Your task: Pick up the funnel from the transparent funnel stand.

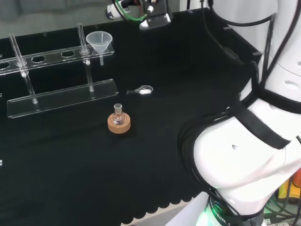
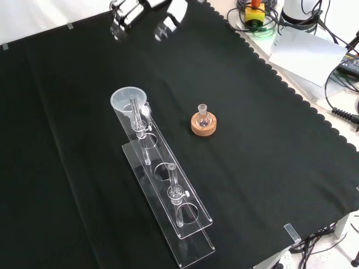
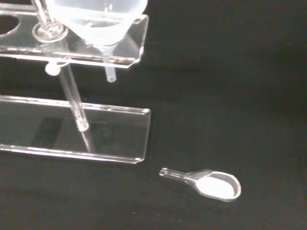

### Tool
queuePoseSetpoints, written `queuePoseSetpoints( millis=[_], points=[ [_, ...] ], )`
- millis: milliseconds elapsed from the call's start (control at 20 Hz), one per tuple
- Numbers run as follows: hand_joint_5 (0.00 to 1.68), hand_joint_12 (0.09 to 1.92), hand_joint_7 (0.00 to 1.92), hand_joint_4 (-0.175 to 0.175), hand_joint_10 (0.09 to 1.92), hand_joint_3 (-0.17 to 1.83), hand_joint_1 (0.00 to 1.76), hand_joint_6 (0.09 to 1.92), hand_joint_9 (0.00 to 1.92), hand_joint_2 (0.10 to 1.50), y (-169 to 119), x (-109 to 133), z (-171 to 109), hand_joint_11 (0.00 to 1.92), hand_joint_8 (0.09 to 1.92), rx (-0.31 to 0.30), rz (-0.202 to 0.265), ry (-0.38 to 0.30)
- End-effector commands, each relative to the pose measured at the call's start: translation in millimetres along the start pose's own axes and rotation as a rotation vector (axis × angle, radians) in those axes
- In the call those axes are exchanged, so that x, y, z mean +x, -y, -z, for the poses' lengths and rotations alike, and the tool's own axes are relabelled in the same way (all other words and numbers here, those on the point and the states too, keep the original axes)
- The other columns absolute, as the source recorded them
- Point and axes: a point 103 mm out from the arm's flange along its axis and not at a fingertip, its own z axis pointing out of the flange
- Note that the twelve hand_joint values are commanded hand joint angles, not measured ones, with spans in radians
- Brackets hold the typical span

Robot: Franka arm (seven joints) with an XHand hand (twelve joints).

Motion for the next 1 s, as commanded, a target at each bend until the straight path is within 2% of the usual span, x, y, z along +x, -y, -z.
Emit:
queuePoseSetpoints(
  millis=[50,250,500,1000],
  points=[
    [0.23,1.38,0.09,-0.023,0.66,0.26,0.23,0.09,0.22,1.05,-23,29,-11,0.00,0.56,0.068,0.058,0.036],
    [0.15,1.43,0.02,-0.031,0.71,0.22,0.32,0.09,0.17,0.98,-33,39,-15,0.00,0.60,0.117,0.068,0.049],
    [0.08,1.48,0.00,-0.043,0.75,0.19,0.39,0.09,0.09,0.90,-43,49,-19,0.01,0.47,0.170,0.067,0.062],
    [0.05,1.51,0.00,-0.064,0.82,0.16,0.45,0.09,0.05,0.84,-53,61,-21,0.08,0.43,0.198,0.062,0.097]
  ],
)
